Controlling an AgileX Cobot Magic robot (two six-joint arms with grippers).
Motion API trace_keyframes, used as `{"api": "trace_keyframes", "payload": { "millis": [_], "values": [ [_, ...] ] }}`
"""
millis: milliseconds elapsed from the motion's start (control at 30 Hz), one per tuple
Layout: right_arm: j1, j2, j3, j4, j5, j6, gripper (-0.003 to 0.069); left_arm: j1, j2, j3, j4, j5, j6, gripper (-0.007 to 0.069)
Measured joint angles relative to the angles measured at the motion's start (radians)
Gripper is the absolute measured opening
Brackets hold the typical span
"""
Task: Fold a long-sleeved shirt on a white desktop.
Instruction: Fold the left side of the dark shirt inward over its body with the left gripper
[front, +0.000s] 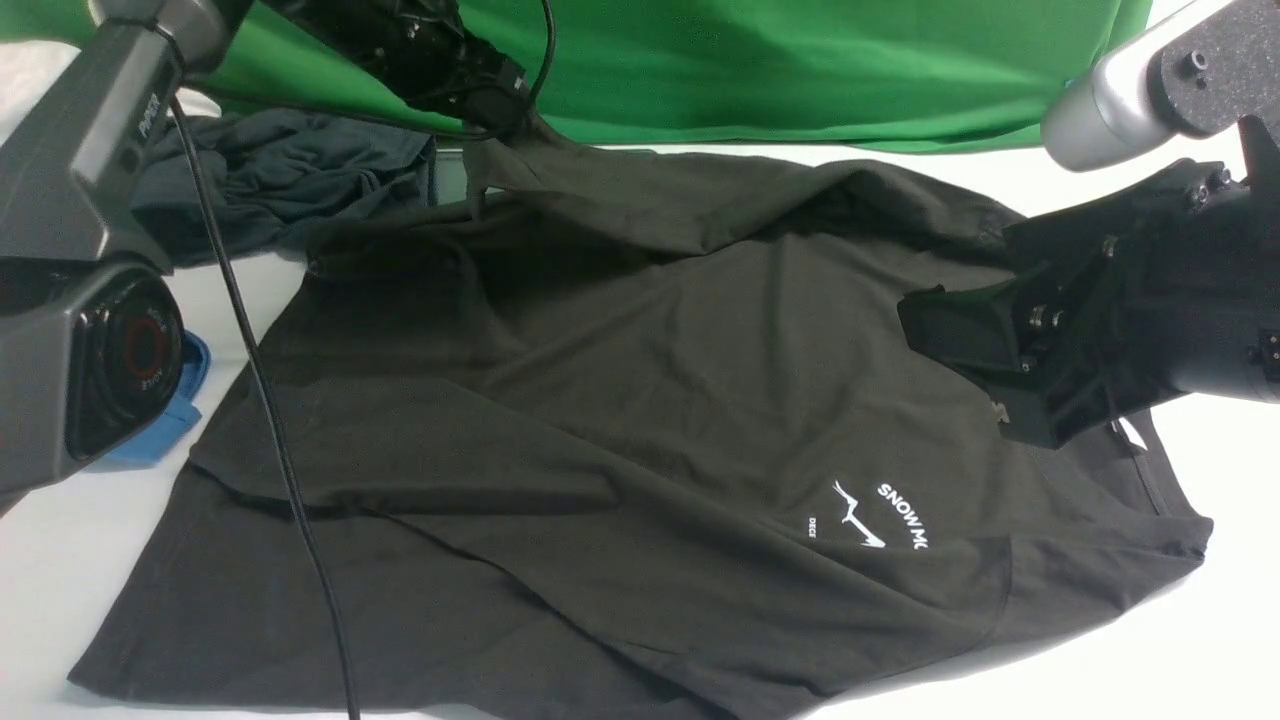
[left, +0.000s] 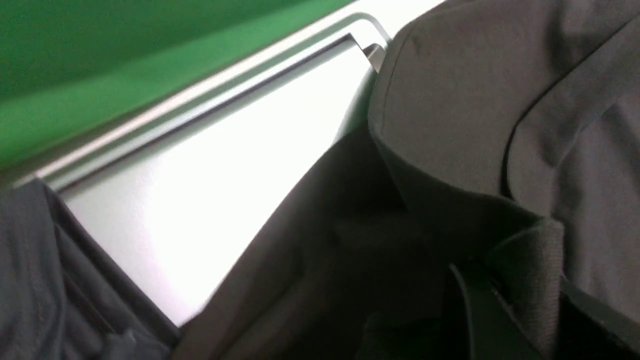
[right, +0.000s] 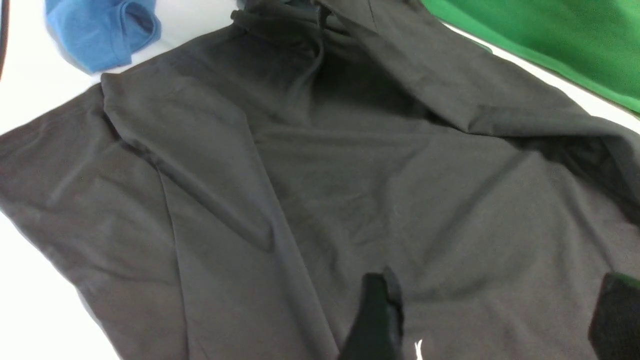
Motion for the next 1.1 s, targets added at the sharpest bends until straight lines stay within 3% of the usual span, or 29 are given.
{"api": "trace_keyframes", "payload": {
  "millis": [200,300,700,1100],
  "values": [
    [0.0,0.0,0.0,0.0,-0.005,0.0,0.0555,-0.003,0.0,-0.001,0.001,0.001,-0.238,0.0061],
    [0.0,0.0,0.0,0.0,-0.015,0.0,0.0555,-0.016,0.0,-0.001,0.012,0.002,-0.291,0.0064],
    [0.0,0.008,-0.001,-0.025,-0.012,0.014,0.0555,-0.053,-0.035,0.025,0.131,0.004,-0.304,0.0082],
    [0.0,0.06,-0.001,-0.082,-0.053,0.07,0.0555,-0.053,-0.277,0.453,0.157,0.001,-0.316,0.0087]
  ]
}}
